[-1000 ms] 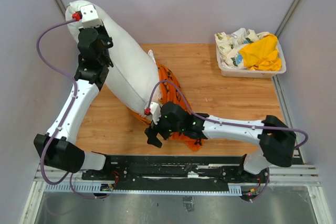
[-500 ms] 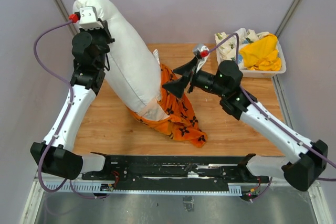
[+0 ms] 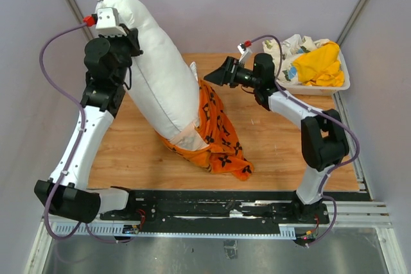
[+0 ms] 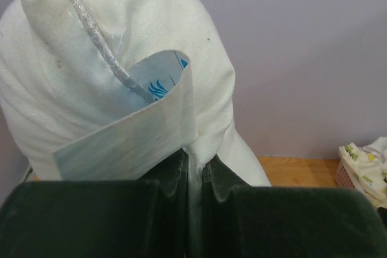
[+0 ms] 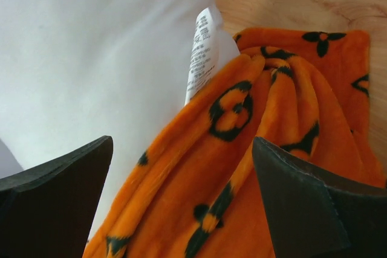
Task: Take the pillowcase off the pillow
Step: Remove the pillow from the pillowcase.
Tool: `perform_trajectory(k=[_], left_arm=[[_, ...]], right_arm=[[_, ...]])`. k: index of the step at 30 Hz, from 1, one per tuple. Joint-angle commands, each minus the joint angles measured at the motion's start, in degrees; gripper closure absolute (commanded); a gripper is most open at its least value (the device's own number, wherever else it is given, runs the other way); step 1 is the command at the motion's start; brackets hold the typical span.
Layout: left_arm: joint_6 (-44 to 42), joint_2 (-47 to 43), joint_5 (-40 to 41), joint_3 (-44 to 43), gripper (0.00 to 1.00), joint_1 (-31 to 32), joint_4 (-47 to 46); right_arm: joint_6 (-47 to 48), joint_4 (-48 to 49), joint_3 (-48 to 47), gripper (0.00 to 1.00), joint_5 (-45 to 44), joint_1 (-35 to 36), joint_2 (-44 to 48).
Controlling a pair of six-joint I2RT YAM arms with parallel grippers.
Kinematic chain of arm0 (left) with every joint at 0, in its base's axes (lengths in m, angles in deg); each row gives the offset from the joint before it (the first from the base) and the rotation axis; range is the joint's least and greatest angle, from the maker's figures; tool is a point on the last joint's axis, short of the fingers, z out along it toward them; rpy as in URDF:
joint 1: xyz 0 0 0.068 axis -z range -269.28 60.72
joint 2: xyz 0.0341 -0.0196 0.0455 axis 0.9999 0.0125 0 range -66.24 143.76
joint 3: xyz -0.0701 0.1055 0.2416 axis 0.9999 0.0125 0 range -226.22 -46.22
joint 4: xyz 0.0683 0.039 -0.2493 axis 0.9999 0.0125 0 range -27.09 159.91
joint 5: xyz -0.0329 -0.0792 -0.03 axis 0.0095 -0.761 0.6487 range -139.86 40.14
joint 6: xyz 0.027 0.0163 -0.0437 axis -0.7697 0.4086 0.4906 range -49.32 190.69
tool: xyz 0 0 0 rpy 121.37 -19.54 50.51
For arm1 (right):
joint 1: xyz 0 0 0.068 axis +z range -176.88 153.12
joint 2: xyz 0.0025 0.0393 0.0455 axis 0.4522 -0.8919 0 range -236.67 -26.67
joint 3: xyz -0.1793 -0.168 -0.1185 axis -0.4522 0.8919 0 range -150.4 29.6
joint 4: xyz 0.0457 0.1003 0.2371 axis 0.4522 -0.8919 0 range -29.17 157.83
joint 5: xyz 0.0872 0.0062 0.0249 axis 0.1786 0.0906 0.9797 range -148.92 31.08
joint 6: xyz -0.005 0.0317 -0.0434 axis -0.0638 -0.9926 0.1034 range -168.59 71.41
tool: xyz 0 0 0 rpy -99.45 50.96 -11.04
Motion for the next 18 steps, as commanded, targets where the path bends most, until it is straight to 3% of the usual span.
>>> perform_trajectory(k=[1, 9, 11, 14, 16, 17, 18], left_arm=[[1.9, -2.3, -5.1, -0.8, 1.0, 0.4, 3.6], [3.4, -7.3, -5.6, 3.5, 1.0, 0.4, -0.3], [3.5, -8.1, -6.0, 4.0, 1.0, 0.4, -1.3], [3.4, -8.7, -6.0, 4.0, 1.0, 0.3, -2.4], [3.1, -8.7, -5.4, 3.6, 1.0, 0.4, -2.7], [3.0, -8.7, -4.7, 3.2, 1.0, 0.4, -2.5], [3.0, -8.7, -3.5, 2.5, 1.0, 0.4, -2.1]], right_arm=[[-6.9, 7.7, -5.3, 0.01, 4.2, -0.3, -5.1], [-0.9, -3.9, -12.7, 0.0, -0.7, 1.2, -13.4], [1.2, -6.4, -13.2, 0.18, -1.4, 2.3, -14.2], [2.3, -7.6, -11.8, 0.64, -1.7, 3.5, -14.3], [2.1, -6.9, -8.8, 0.86, -2.4, 3.5, -13.4], [2.2, -6.8, -6.4, 0.96, -3.1, 3.1, -12.9], [2.0, -6.7, -4.0, 0.99, -3.6, 2.5, -11.0]])
